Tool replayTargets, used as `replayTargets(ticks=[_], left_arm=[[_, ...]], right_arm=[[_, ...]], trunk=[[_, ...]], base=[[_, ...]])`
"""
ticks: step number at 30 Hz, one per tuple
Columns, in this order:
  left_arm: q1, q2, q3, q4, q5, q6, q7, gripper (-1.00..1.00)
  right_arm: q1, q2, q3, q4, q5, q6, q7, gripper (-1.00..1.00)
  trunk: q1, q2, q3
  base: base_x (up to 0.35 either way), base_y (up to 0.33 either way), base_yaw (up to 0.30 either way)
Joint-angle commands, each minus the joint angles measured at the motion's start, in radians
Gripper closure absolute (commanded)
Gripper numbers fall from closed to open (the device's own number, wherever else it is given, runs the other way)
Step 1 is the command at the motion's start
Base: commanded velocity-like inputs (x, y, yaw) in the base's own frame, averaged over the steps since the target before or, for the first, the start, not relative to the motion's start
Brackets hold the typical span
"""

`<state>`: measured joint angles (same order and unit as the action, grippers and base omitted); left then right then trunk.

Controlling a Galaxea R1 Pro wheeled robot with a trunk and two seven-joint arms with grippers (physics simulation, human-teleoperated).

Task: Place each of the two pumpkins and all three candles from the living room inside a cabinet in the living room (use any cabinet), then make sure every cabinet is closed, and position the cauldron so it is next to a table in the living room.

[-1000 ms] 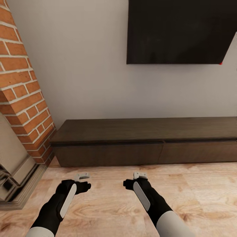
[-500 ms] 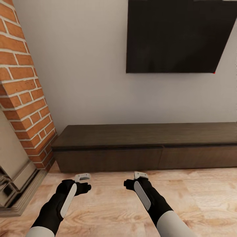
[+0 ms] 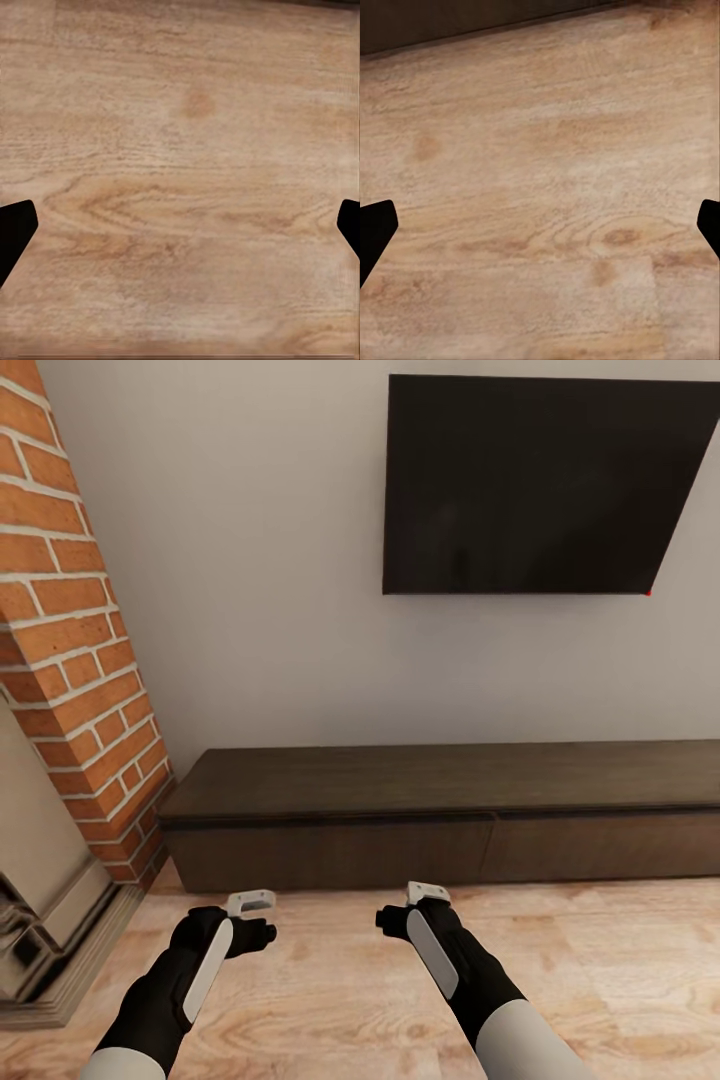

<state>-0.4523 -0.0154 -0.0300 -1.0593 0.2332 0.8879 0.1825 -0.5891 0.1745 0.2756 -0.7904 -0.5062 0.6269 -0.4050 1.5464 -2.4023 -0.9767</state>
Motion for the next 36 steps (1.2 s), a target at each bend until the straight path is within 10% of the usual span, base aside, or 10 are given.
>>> replayTargets(ticks=[1,21,30,36], left_arm=[[0.000,0.000,0.000,0.001,0.000,0.002,0.000,-1.00],[-0.007,0.035,0.059,0.178,-0.002,-0.013,-0.002,-1.00],[-0.007,0.059,0.068,0.469,-0.007,-0.293,-0.002,-1.00],[-0.007,0.070,0.067,0.560,-0.004,-0.401,-0.002,-1.00]], right_arm=[[0.000,0.000,0.000,0.000,0.000,0.000,0.000,-1.00],[0.043,0.000,0.001,-0.001,0.006,-0.080,-0.003,-1.00],[0.286,0.000,0.015,-0.039,0.020,-0.333,-0.004,-1.00],[0.332,-0.024,0.025,-0.041,0.019,-0.406,-0.002,-1.00]], trunk=[[-0.004,0.007,0.003],[-0.081,0.147,0.066],[-0.115,0.210,0.094],[-0.138,0.252,0.113]], base=[[0.000,0.000,0.000],[0.000,0.000,0.005],[0.000,0.000,0.002],[0.000,0.000,0.000]])
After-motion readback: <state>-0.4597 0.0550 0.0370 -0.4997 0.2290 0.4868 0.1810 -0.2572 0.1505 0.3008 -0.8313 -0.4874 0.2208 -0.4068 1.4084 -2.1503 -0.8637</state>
